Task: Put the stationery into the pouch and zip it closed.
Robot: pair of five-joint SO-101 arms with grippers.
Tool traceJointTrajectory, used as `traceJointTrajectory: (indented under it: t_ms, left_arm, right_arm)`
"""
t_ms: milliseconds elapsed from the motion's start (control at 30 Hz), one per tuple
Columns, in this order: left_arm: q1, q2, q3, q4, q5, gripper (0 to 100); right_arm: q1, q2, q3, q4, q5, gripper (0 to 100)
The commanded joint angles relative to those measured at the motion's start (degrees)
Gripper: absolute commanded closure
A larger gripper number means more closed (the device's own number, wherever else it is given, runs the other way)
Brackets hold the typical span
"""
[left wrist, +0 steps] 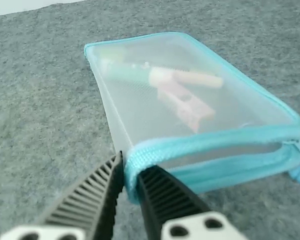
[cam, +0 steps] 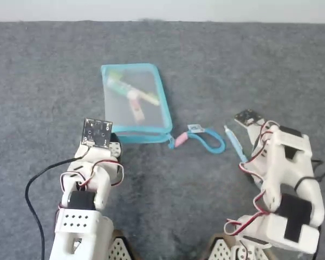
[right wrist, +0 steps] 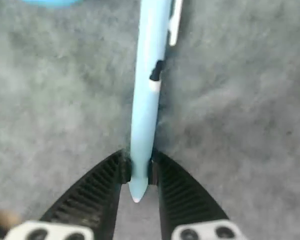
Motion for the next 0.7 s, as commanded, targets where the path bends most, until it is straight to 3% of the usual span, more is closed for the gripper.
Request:
traceJointTrajectory:
  t_ms: [0, 233, 467, 667]
  left_arm:
    - [-0.5, -1.1, -0.6, -0.2, 0.5, 99]
    - [-0.2, -1.1, -0.7, -0.3, 0.5, 99]
    - [-0.5, -1.1, -0.7, -0.3, 0.5, 99]
    - [-0.4, -1.1, -1.4, -0.3, 0.6, 99]
  right_arm:
    - [1.8, -10.2, -3.2, 7.3, 0.2, 99.1]
    - [-4.1, -33.5, -3.3, 21.3, -4.0, 99.1]
    - [-27.2, -49.2, -5.5, 33.8, -15.2, 99.1]
    - [-45.4, -49.4, -9.9, 37.8, -21.2, 99.1]
